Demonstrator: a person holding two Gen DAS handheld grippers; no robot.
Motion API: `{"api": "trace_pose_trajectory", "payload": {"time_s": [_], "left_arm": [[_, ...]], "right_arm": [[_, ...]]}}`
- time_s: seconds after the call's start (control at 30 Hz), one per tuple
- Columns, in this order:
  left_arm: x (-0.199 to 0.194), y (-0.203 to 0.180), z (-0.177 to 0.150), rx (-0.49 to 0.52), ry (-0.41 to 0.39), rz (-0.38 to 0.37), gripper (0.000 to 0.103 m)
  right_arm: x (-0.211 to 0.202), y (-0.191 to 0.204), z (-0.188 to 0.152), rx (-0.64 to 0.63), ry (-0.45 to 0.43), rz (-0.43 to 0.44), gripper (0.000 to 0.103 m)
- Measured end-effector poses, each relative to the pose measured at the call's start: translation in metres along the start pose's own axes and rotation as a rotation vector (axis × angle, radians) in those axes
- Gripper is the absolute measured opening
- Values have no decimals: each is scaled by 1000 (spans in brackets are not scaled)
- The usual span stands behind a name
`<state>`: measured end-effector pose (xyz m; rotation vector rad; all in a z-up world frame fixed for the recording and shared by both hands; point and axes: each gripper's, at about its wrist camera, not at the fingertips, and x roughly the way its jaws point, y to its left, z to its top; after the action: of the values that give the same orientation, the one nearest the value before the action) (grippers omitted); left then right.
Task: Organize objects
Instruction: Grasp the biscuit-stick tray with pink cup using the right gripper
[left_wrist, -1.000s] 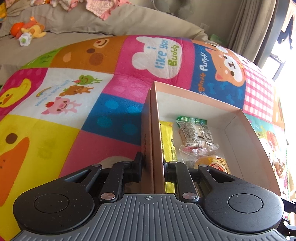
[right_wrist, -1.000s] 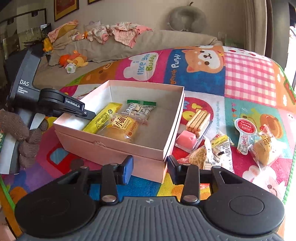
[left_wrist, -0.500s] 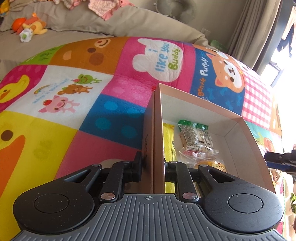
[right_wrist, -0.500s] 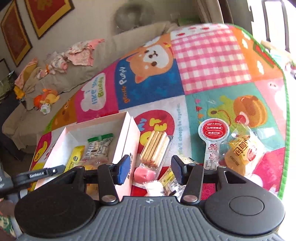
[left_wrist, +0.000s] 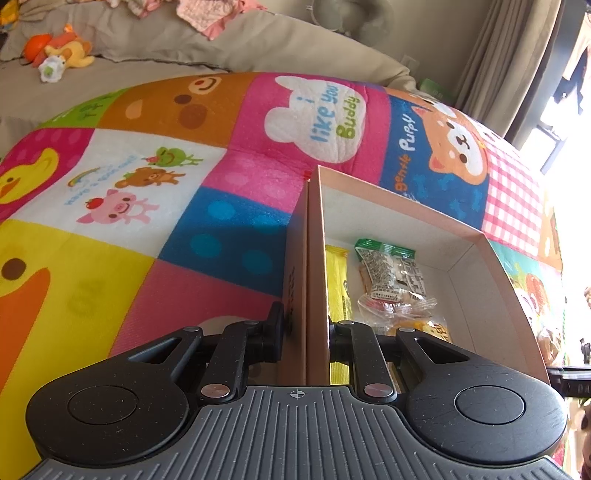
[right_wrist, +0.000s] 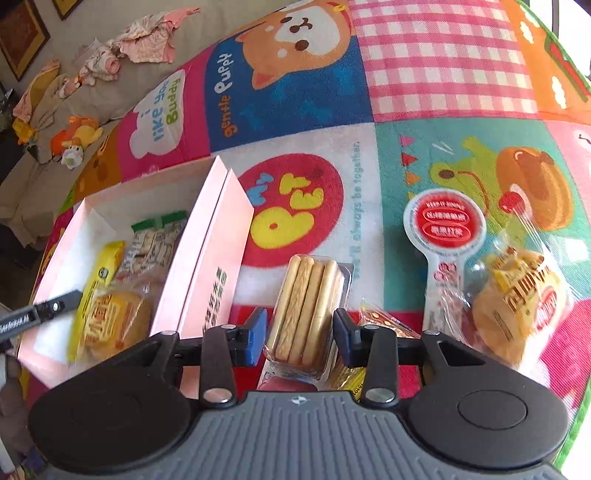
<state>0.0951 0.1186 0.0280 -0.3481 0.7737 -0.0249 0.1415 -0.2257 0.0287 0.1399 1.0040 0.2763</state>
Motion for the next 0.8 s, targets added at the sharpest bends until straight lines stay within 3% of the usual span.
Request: {"api": "trace_pose_trajectory", "payload": {"time_s": [0.1,0.23,0.47,0.6,0.8], "left_arm": [[0,0,0,-4,0,1,19],[0,0,0,-11,-2,2,19],[-1,-1,0,-12,4,5,19],[-1,-1,0,-8,5,9,19],[-2,-3,0,9,11,16,19]], "right_arm": [[-22,2,-31,-99,9,-42,37],[-47,16,-77,-265,-32,-168,39],[-75,27,-132,-284,-99,-157,43],[-78,24,-134,-226,-115,-123,43],[-58,13,-107,-126,-177,-157,46]]}}
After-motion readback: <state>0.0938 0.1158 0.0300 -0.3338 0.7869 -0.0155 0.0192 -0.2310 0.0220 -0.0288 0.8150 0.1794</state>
